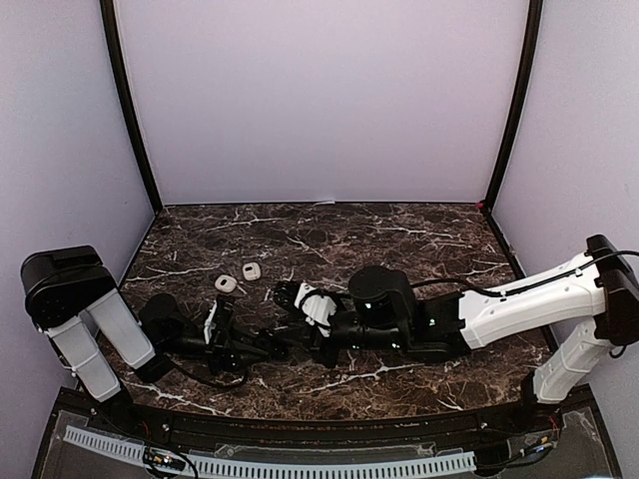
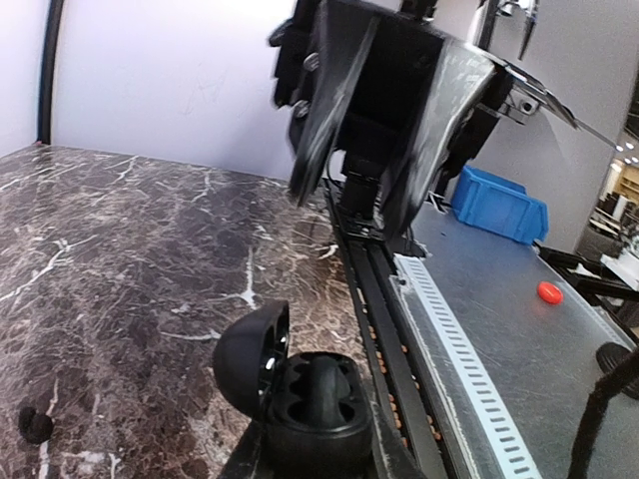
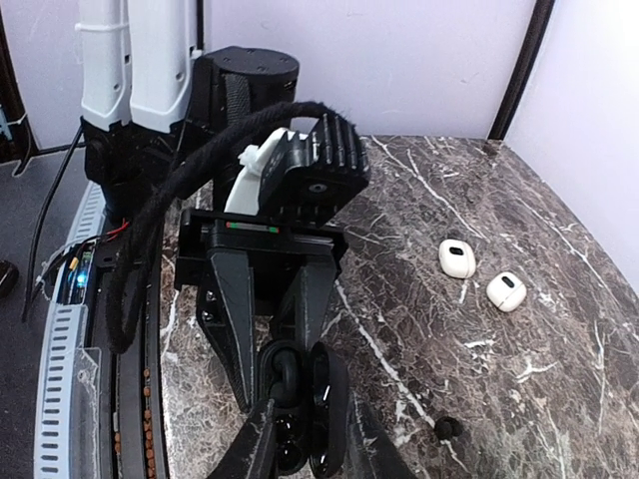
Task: Insert the wireless bluetooth earbuds into the charging case
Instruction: Insert the left earbud into the left side groove of the charging case, then adjust the right earbud at the center of the board.
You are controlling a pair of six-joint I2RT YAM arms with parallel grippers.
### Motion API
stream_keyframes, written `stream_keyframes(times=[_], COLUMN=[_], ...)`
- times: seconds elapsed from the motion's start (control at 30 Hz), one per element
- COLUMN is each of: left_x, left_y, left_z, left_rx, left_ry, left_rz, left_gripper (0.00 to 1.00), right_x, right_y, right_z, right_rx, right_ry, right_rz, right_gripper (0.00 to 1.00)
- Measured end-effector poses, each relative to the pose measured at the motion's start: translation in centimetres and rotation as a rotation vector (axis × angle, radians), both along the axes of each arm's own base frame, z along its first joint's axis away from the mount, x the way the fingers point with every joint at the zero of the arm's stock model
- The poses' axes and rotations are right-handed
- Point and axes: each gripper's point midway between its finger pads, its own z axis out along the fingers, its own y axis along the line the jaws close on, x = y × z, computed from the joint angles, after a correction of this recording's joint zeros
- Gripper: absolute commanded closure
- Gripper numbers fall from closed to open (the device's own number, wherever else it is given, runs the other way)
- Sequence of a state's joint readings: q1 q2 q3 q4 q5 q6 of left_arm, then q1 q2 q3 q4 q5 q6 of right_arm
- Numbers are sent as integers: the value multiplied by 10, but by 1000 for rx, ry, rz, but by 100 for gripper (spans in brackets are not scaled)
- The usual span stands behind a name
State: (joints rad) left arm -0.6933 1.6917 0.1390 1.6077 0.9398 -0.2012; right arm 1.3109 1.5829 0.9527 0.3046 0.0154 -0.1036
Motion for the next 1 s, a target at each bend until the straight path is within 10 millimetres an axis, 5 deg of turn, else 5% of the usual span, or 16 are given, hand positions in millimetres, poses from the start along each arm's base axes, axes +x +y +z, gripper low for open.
stream_keyframes(times=[0.2, 0.47, 0.7, 1.0], left_x=[29, 64, 97, 118], left_y=[10, 36, 64, 87], left_z=[10, 23, 30, 31], left_rx=[-21, -56, -70, -47], left_ry=[10, -8, -4, 14], left_rz=[168, 417, 644, 827], left_gripper=[87, 85, 85, 85], right_x=[34, 92, 108, 131], right_y=[-24, -55, -33, -2], right_z=[10, -47, -105, -113], right_rx=[38, -52, -203, -218], right_ry=[36, 186, 287, 329], right_rz=[-127, -334, -392, -464], right_gripper=[76, 77, 77, 49])
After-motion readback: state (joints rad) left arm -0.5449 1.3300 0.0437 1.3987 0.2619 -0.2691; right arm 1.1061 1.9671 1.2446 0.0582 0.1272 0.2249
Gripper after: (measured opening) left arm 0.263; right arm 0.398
